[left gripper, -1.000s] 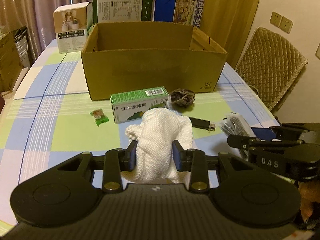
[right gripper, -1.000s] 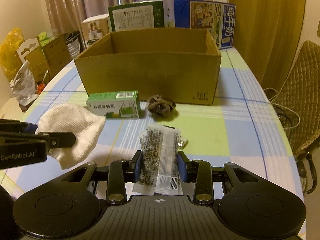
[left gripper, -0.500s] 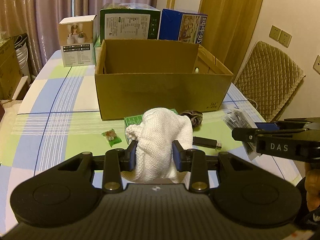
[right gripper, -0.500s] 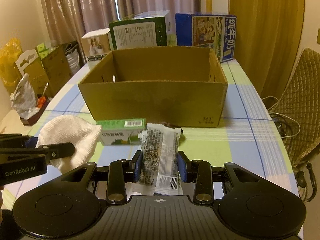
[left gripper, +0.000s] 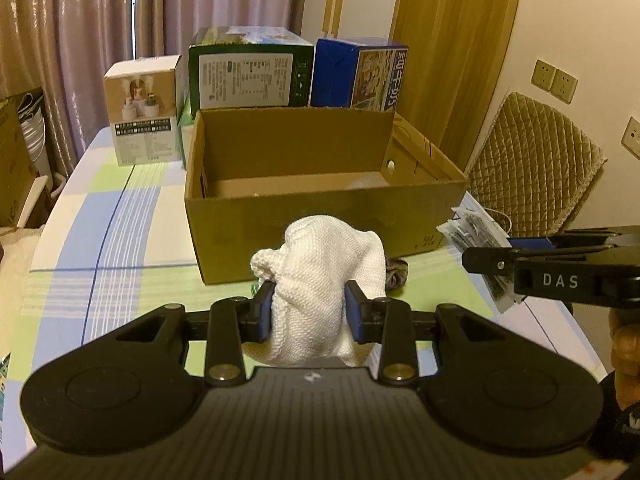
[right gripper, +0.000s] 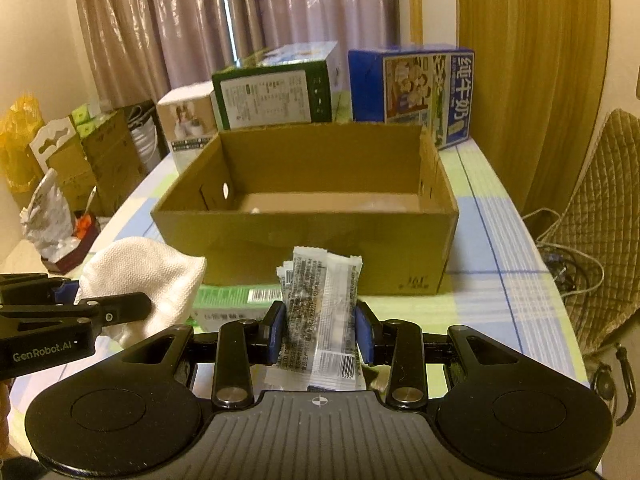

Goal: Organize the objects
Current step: 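Carry the towel and snack packet up over the cardboard box, then lower both held items into the box and open both grippers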

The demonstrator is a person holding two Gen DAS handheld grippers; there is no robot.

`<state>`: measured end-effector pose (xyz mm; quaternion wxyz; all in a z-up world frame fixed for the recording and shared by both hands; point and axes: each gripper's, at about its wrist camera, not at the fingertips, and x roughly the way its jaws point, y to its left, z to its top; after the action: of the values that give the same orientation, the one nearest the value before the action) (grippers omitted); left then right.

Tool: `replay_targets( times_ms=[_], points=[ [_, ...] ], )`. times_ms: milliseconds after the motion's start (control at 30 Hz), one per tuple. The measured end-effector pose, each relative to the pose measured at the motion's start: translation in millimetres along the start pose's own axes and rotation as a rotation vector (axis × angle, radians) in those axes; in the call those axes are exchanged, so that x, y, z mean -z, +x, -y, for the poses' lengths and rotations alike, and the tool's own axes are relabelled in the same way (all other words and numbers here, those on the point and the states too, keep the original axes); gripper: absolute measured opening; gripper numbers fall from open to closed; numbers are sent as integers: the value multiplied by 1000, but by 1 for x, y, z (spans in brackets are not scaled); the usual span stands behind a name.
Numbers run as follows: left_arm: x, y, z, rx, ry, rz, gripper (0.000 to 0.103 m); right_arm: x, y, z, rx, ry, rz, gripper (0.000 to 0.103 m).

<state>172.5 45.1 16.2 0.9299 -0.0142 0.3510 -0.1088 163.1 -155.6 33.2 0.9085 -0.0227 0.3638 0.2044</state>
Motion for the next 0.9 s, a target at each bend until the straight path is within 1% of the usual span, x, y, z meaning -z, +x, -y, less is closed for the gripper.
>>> replay_targets(
  times_ms=[333, 467, 600, 667, 900],
  points=[
    [-26, 4, -1, 2, 11, 1, 31, -34, -5, 14, -24, 8, 58, 34],
    [-42, 5, -3, -1, 11, 3, 31, -53, -9, 21, -40, 1, 76, 34],
    [-62, 9, -4, 1, 9, -5, 31, -71, -8, 29, -63, -4, 75, 34],
    [-73, 13, -5, -12, 14, -8, 31, -80, -5, 33, -71, -10, 72, 34],
    [-110, 30, -3, -36, 29, -17, 31, -99, 10, 43, -70, -49, 49, 34]
  ],
)
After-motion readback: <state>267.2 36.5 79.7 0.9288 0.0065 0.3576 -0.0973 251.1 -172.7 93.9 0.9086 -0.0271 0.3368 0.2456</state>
